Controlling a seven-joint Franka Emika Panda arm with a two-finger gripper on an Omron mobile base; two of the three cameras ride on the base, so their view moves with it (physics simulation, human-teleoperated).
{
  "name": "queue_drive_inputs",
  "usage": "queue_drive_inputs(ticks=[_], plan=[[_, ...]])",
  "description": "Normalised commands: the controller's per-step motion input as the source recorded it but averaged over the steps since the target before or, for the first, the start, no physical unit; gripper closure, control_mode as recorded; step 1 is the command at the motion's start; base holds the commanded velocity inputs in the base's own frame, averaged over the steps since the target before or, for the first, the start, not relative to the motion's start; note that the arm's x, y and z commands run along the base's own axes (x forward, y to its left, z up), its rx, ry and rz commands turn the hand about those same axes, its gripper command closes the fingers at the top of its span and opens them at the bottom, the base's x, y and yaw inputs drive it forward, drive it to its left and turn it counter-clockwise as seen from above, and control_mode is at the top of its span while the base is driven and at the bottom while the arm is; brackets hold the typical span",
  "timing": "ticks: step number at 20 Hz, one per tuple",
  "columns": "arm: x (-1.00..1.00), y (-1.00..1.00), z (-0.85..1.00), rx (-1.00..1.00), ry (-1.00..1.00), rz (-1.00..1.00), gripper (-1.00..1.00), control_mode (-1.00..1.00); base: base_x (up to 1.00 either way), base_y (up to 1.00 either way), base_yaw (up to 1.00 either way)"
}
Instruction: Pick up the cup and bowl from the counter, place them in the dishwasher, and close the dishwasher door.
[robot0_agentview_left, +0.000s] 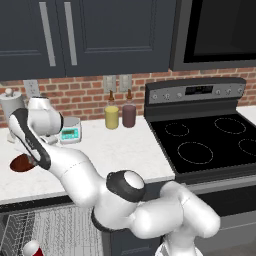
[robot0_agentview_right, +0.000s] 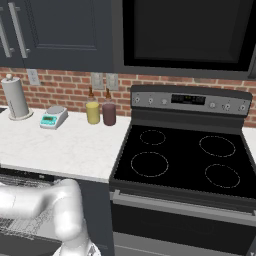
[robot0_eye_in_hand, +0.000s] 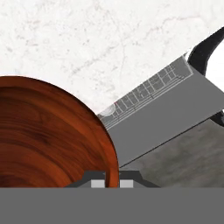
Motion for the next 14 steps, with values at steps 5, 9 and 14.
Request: queue_drive_inputs(ticks=[5,9,14], plan=[[-1.0,-0.54,0.05,0.04,-0.1,-0.11,1.0,-1.0,0.0,0.0,0.0],[-1.0,-0.61,0.0,0.07,-0.18,-0.09,1.0,-1.0,0.0,0.0,0.0],[-1.0,-0.5,0.0,0.04,-0.1,-0.05,1.0,-1.0,0.0,0.0,0.0]])
